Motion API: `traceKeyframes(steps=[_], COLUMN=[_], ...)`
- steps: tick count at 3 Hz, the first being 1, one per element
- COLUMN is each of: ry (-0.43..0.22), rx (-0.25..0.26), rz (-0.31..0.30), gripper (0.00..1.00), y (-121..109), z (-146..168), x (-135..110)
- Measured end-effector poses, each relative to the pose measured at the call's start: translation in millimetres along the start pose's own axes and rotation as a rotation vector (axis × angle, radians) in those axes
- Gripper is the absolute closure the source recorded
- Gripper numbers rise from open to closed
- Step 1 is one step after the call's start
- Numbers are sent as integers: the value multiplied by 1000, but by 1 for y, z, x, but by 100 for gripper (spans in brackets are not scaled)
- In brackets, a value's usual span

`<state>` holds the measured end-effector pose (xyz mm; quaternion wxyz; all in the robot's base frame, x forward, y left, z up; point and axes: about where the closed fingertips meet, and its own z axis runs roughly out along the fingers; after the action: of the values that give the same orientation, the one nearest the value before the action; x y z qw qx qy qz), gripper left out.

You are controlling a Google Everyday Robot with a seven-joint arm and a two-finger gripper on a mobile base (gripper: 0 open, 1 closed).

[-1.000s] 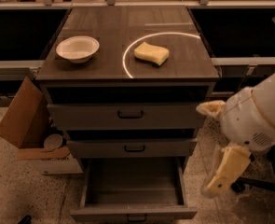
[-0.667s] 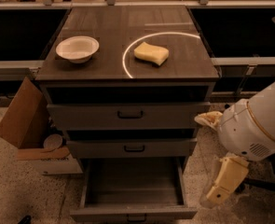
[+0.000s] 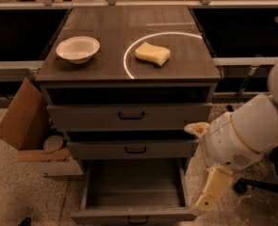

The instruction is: Close bottom drawer

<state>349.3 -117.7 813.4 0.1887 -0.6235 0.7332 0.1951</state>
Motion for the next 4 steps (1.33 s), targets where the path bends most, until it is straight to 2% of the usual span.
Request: traceKeyframes(steps=[1, 2, 3, 4], ry=[-33, -100, -207, -207], rx=[-44, -79, -107, -107], rz=[-61, -129, -165, -165], gripper=[0, 0, 0, 0], y=[4, 12, 12, 12], z=[67, 140, 220, 220], x=[7, 11, 10, 10])
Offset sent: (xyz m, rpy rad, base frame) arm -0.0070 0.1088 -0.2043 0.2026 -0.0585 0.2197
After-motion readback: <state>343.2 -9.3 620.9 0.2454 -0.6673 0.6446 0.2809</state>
